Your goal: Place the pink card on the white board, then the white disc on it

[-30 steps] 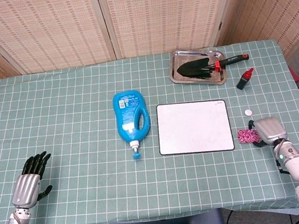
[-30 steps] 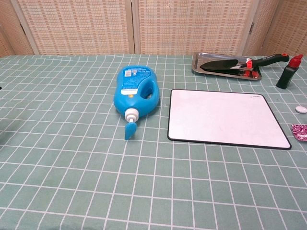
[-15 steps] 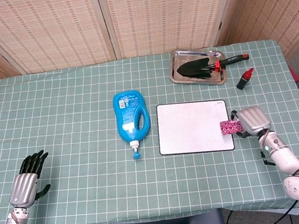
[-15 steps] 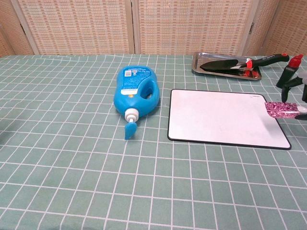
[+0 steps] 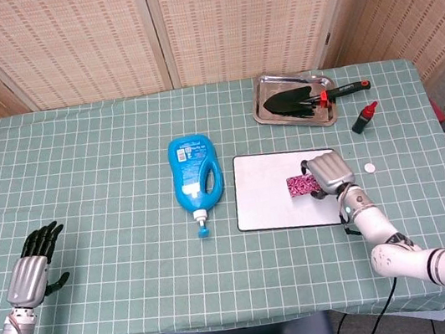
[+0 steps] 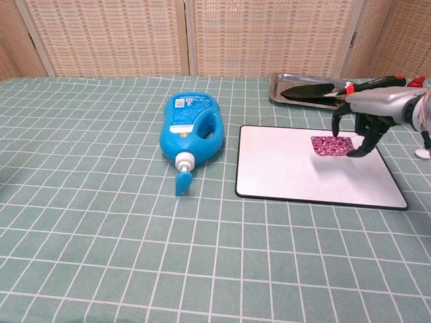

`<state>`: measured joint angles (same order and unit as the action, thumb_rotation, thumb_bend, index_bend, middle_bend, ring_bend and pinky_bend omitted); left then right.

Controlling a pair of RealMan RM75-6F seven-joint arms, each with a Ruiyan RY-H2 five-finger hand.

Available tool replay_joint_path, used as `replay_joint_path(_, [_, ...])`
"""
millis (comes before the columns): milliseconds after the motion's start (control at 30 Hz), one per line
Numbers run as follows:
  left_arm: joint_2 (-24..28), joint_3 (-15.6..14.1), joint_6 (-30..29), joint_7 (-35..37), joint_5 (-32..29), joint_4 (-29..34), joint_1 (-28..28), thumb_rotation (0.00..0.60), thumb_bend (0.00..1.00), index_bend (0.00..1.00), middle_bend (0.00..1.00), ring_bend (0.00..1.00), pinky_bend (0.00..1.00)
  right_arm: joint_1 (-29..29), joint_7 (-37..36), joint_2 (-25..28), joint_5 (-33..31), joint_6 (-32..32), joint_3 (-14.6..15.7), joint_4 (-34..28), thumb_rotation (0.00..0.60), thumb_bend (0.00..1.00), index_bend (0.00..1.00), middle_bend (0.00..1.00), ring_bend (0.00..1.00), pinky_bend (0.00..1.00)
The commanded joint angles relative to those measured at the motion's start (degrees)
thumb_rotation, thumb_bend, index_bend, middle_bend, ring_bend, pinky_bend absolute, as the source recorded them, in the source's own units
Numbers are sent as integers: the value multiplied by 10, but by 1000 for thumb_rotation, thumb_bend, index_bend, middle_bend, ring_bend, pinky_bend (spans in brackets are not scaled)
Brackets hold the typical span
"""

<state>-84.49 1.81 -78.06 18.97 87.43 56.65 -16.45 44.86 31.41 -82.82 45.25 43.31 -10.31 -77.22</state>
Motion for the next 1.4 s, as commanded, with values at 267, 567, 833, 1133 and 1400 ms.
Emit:
replay_joint_path(267, [2, 1, 2, 4, -2, 1, -1, 600, 184, 0, 0, 0, 0, 36, 18, -38, -54, -13, 12, 41, 577, 232, 385, 943, 895, 965])
replay_joint_path(567, [2, 1, 6, 10, -2, -2, -2, 600, 183, 0, 0, 0, 0, 48, 20, -34, -73, -6, 23, 43, 599, 0, 263, 943, 895, 954])
replay_joint_path(833, [2, -3, 6, 9, 2, 1, -1, 600, 182, 0, 0, 0, 0, 24, 62, 49, -87, 52, 56, 17, 600, 46, 350, 945, 898, 955])
replay_joint_path(1133, [0, -3, 13, 1, 1, 5, -5, 600, 182, 0, 0, 0, 0, -13, -3, 24, -91, -4, 67, 151, 600, 117, 428, 962, 917, 973])
replay_joint_path(1400, [-2, -5, 10, -1, 3, 4, -5, 600, 183, 0, 0, 0, 0, -26, -64, -30, -58, -68, 62, 281, 600, 124, 469, 972, 926, 982])
